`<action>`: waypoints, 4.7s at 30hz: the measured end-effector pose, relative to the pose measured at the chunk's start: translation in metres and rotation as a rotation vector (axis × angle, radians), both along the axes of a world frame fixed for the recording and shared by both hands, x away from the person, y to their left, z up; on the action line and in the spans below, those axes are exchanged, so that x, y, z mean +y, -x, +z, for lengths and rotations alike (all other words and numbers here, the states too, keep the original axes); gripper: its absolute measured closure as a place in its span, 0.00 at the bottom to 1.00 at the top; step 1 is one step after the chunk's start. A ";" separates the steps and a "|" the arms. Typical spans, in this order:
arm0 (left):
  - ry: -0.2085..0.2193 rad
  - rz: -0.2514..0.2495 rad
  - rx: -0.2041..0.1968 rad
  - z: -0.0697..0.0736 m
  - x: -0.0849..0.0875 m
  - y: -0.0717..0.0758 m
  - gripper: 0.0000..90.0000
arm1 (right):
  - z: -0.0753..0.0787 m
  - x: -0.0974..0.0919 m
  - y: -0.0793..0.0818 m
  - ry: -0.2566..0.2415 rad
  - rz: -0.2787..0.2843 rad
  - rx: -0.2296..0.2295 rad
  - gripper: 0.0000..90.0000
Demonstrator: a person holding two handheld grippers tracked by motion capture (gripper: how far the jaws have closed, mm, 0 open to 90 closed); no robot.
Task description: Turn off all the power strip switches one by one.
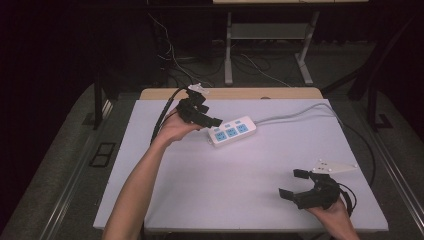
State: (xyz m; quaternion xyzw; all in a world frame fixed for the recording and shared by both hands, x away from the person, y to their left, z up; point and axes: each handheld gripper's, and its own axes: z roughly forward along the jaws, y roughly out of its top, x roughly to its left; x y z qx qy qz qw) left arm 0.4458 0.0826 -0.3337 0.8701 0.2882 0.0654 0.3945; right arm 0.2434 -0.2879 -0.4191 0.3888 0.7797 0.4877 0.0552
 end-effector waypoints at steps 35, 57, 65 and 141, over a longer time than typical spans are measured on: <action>0.038 0.094 0.055 -0.044 -0.004 -0.035 0.93 | -0.001 0.000 0.000 0.006 0.007 -0.004 0.02; -0.026 0.082 0.113 -0.075 -0.012 -0.042 0.99 | -0.001 0.001 -0.001 0.014 0.009 0.003 0.02; -0.032 0.062 0.130 -0.083 -0.013 -0.039 0.99 | -0.002 0.001 -0.001 0.018 0.008 0.002 0.02; 0.005 0.099 0.042 -0.046 -0.029 -0.042 0.99 | -0.001 -0.001 0.000 0.016 -0.007 -0.011 0.02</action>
